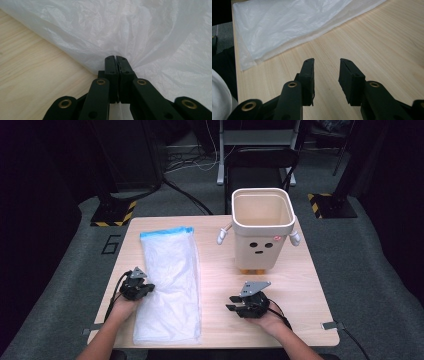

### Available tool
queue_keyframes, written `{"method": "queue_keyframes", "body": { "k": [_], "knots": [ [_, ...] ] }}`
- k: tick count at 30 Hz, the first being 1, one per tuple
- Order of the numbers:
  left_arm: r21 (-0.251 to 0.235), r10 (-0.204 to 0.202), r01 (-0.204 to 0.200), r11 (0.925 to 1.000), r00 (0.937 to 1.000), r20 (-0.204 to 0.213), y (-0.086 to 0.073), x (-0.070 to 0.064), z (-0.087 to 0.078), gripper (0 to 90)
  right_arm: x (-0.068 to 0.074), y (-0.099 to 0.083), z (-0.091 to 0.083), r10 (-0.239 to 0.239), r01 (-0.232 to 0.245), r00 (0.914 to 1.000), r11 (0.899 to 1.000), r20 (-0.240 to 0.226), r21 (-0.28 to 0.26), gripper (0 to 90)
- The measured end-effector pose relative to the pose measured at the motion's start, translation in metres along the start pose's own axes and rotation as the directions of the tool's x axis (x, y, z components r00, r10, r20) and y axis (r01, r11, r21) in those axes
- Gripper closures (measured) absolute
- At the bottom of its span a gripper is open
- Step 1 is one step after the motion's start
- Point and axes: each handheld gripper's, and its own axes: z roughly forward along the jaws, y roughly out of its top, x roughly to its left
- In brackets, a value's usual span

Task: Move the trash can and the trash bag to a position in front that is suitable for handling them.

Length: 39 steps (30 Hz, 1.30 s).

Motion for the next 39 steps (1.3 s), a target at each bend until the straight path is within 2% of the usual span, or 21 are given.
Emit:
{"method": "queue_keyframes", "body": {
  "k": [4, 9, 12, 15, 16, 17, 18, 20, 22, 25, 27, 28, 29, 33, 34, 39],
  "knots": [
    [-0.025, -0.035, 0.035, 0.9991, 0.9993, 0.016, -0.006, 0.015, -0.002, 87.6, -0.003, 0.0, -0.003, 0.008, -0.008, 0.9998, 1.0, 0.017, 0.0, 63.8],
    [-0.024, -0.033, 0.033, 0.9992, 0.9994, 0.015, -0.011, 0.022, -0.006, 87.7, -0.007, -0.002, -0.005, 0.01, -0.01, 0.9991, 1.0, 0.042, 0.01, 63.5],
    [-0.039, -0.075, 0.075, 0.9964, 0.9972, 0.005, -0.016, 0.03, -0.008, 87.7, -0.01, -0.004, -0.006, 0.011, -0.012, 0.9984, 1.0, 0.056, 0.026, 63.6],
    [-0.041, -0.085, 0.084, 0.9956, 0.9963, -0.015, -0.019, 0.035, -0.011, 86.9, -0.011, -0.005, -0.006, 0.01, -0.012, 0.998, 0.999, 0.062, 0.032, 63.3],
    [-0.036, -0.099, 0.098, 0.9945, 0.9948, -0.022, -0.019, 0.036, -0.011, 81.5, -0.012, -0.005, -0.008, 0.008, -0.01, 0.9979, 1.0, 0.065, 0.027, 62.7],
    [-0.034, -0.112, 0.111, 0.9932, 0.9932, -0.029, -0.02, 0.037, -0.012, 81.5, -0.012, -0.005, -0.008, 0.008, -0.01, 0.9979, 1.0, 0.065, 0.027, 62.7],
    [-0.034, -0.127, 0.126, 0.9914, 0.991, -0.042, -0.02, 0.037, -0.013, 76.2, -0.012, -0.004, -0.009, 0.009, -0.011, 0.9974, 1.0, 0.072, 0.026, 61.7],
    [-0.048, -0.158, 0.156, 0.9866, 0.9865, -0.042, -0.02, 0.038, -0.016, 64.2, -0.014, -0.004, -0.011, 0.005, -0.008, 0.9944, 1.0, 0.106, 0.028, 57.8],
    [-0.082, -0.193, 0.19, 0.9783, 0.981, -0.022, -0.02, 0.037, -0.022, 53.4, -0.017, -0.004, -0.014, -0.003, -0.002, 0.9923, 0.999, 0.124, 0.037, 57.0],
    [-0.128, -0.195, 0.192, 0.973, 0.9807, -0.013, -0.019, 0.033, -0.031, 46.4, -0.021, -0.006, -0.021, 0.006, -0.011, 0.9883, 0.999, 0.152, 0.037, 56.9],
    [-0.138, -0.192, 0.187, 0.9725, 0.9813, -0.017, -0.018, 0.031, -0.039, 43.3, -0.025, -0.007, -0.026, 0.011, -0.019, 0.984, 0.999, 0.178, 0.046, 57.5],
    [-0.145, -0.184, 0.178, 0.9732, 0.9827, -0.025, -0.017, 0.03, -0.042, 42.2, -0.029, -0.008, -0.031, 0.017, -0.028, 0.9778, 0.999, 0.209, 0.046, 57.2],
    [-0.153, -0.179, 0.172, 0.9731, 0.9835, -0.028, -0.015, 0.028, -0.046, 42.2, -0.029, -0.008, -0.031, 0.017, -0.028, 0.9778, 0.999, 0.209, 0.046, 57.2],
    [-0.184, -0.176, 0.168, 0.9684, 0.9841, -0.026, -0.008, 0.023, -0.06, 42.0, -0.036, -0.008, -0.044, 0.035, -0.046, 0.9642, 0.998, 0.263, 0.037, 55.7],
    [-0.189, -0.174, 0.168, 0.9675, 0.9845, -0.019, -0.005, 0.022, -0.062, 41.9, -0.039, -0.007, -0.05, 0.038, -0.051, 0.9605, 0.998, 0.276, 0.041, 55.8],
    [-0.205, -0.174, 0.177, 0.9627, 0.9842, 0.032, 0.009, 0.013, -0.067, 42.8, -0.045, -0.004, -0.065, 0.05, -0.065, 0.9545, 0.997, 0.294, 0.044, 58.8]
  ]
}}
